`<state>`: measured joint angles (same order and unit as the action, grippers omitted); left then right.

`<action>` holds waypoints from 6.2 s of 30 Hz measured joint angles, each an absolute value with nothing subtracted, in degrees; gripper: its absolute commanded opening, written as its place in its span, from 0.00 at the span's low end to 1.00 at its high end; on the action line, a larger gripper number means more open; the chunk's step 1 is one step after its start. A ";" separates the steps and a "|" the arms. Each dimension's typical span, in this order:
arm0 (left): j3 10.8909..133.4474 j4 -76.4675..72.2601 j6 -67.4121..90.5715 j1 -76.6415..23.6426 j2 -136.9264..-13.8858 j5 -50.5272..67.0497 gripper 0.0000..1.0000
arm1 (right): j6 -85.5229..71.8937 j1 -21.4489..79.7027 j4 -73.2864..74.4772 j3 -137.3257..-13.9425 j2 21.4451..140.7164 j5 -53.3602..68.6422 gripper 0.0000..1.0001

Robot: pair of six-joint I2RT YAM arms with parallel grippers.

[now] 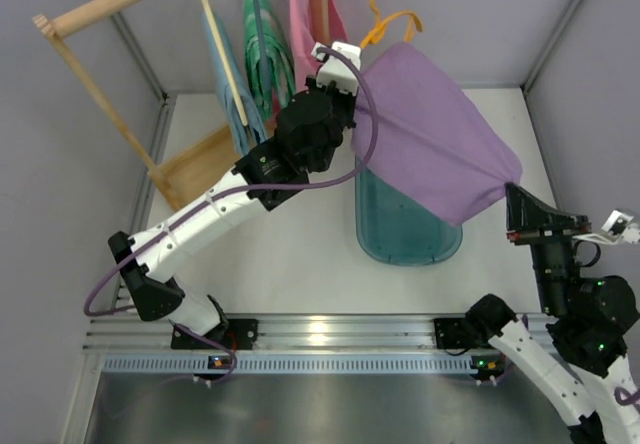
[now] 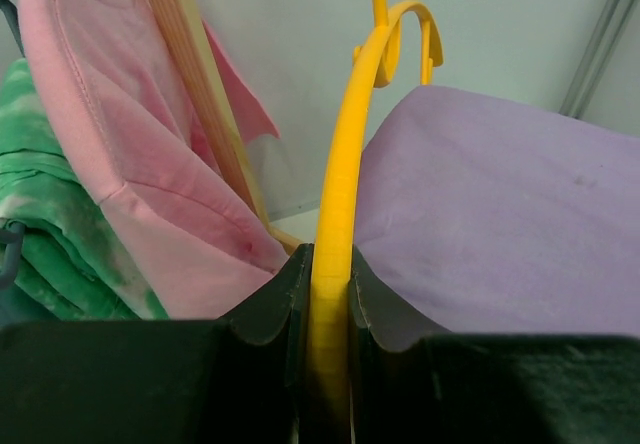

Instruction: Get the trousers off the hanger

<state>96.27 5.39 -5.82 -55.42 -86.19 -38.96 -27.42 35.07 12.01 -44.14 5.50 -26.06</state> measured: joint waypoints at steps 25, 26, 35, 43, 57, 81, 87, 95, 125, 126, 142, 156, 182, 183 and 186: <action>96.31 10.63 -3.16 -52.66 -85.78 -31.05 0.00 | -22.50 39.90 9.10 -38.63 25.58 -8.80 0.99; 96.31 10.63 -3.14 -52.66 -85.69 -30.87 0.00 | -21.58 39.92 7.09 -39.62 26.72 -6.42 0.99; 95.88 10.74 -2.50 -54.28 -84.73 -31.64 0.00 | -12.19 42.26 -4.16 -45.12 44.36 2.96 0.99; 97.34 10.79 -1.61 -57.12 -86.19 -40.64 0.00 | -2.57 58.33 -5.82 -50.68 52.42 -11.09 0.99; 104.40 10.50 -1.54 -59.75 -90.52 -50.28 0.00 | 13.19 75.40 -25.30 -50.43 68.31 -49.17 0.99; 107.15 10.35 -1.74 -61.89 -89.91 -54.08 0.00 | 27.75 69.95 -57.71 -46.00 83.35 -60.71 0.60; 107.15 10.31 -2.13 -61.93 -89.27 -54.26 0.00 | 23.42 67.29 -55.24 -43.51 79.83 -60.34 0.44; 107.15 10.33 -2.59 -61.93 -88.42 -54.06 0.00 | 19.49 63.16 -51.20 -42.57 76.09 -58.26 0.00; 94.65 9.08 3.18 -59.09 -85.69 -47.86 0.00 | 15.40 51.88 -27.11 -44.80 39.11 -56.77 0.00; 94.54 9.10 4.08 -58.87 -85.69 -47.44 0.00 | 15.99 51.88 -26.79 -46.26 39.20 -56.90 0.00; 91.31 12.97 10.63 -49.47 -85.73 -50.00 0.00 | 21.43 51.51 -23.09 -72.58 46.76 -55.35 0.00; 90.17 14.20 10.63 -49.91 -83.46 -45.21 0.00 | 17.52 51.33 -12.27 -70.72 53.10 -47.24 0.00; 87.72 14.26 10.85 -49.91 -79.85 -41.25 0.00 | 25.98 51.22 -15.03 -60.10 51.70 -47.70 0.00; 87.72 14.28 10.85 -49.91 -79.85 -41.15 0.00 | 26.50 51.22 -15.09 -60.60 50.61 -47.42 0.00; 87.72 14.28 10.87 -49.91 -79.85 -40.86 0.00 | 28.05 51.20 -15.73 -61.80 49.06 -46.33 0.00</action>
<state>87.72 14.28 10.87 -49.91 -79.85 -40.86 28.05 51.20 -15.73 -61.80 49.06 -46.33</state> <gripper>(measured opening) 0.200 0.021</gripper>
